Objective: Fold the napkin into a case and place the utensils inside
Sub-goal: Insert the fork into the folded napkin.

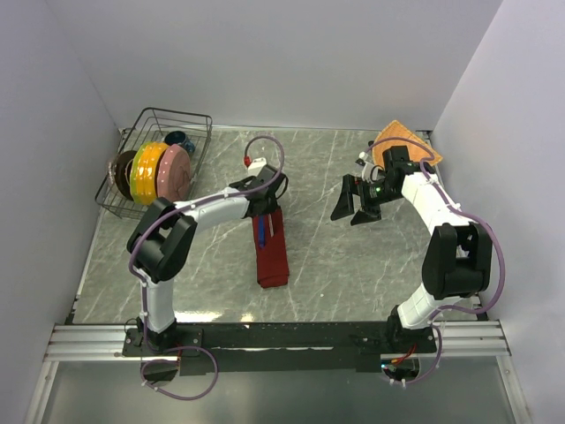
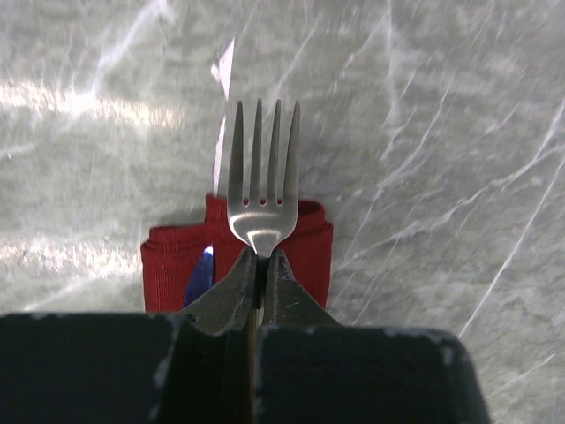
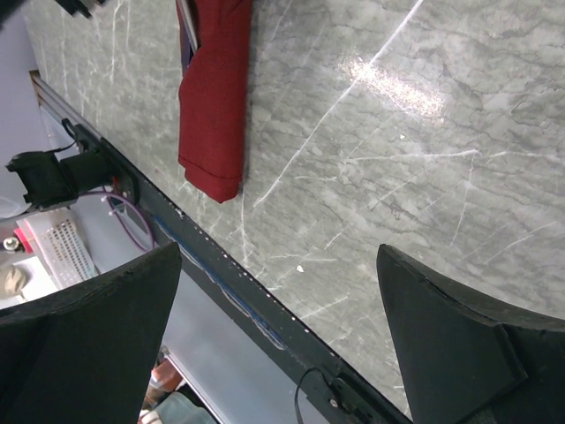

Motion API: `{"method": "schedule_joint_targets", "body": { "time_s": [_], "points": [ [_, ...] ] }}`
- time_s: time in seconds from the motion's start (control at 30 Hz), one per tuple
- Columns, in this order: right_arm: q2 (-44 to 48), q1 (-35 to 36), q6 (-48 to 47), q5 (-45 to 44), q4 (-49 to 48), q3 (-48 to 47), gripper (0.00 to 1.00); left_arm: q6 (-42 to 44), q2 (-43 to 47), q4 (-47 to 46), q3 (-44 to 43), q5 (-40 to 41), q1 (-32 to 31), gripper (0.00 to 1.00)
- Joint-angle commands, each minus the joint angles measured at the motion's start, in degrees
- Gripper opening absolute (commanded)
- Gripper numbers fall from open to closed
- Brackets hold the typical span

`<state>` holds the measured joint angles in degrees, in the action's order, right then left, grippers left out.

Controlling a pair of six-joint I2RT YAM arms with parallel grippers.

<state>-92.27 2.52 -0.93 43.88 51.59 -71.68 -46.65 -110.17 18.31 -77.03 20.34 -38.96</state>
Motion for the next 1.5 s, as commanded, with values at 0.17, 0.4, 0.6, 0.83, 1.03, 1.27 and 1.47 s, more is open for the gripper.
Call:
{"method": "schedule_joint_targets", "body": {
  "time_s": [0.17,0.4,0.6,0.83,1.03,1.27,1.47],
  "points": [
    [1.5,0.2,0.3,0.9,-1.1,-0.2,1.0,-3.3,4.0,3.5,1.4,-2.1,-1.7,0.01],
    [1.7,0.2,0.0,0.9,-1.1,-0.1,1.0,-5.0,4.0,6.1,2.1,-3.5,-3.2,0.01],
    [1.8,0.2,-0.4,1.1,-0.8,0.0,1.0,-5.7,4.2,6.7,2.1,-3.0,-4.3,0.04],
    [2.4,0.2,-0.8,1.4,-0.8,0.3,1.0,-6.7,4.1,8.3,2.9,-3.9,-5.2,0.07],
    [3.6,0.3,-0.7,1.2,-1.3,1.1,1.0,-7.4,3.9,8.9,3.5,-5.0,-5.7,0.09],
    [3.8,0.2,-0.1,1.1,-1.8,1.1,1.0,-7.9,4.3,10.6,3.5,-4.2,-6.0,0.19],
    [3.5,0.2,-0.1,0.7,-1.5,0.1,1.0,-6.0,6.1,10.6,1.5,-3.1,-5.7,0.42]
  ]
}}
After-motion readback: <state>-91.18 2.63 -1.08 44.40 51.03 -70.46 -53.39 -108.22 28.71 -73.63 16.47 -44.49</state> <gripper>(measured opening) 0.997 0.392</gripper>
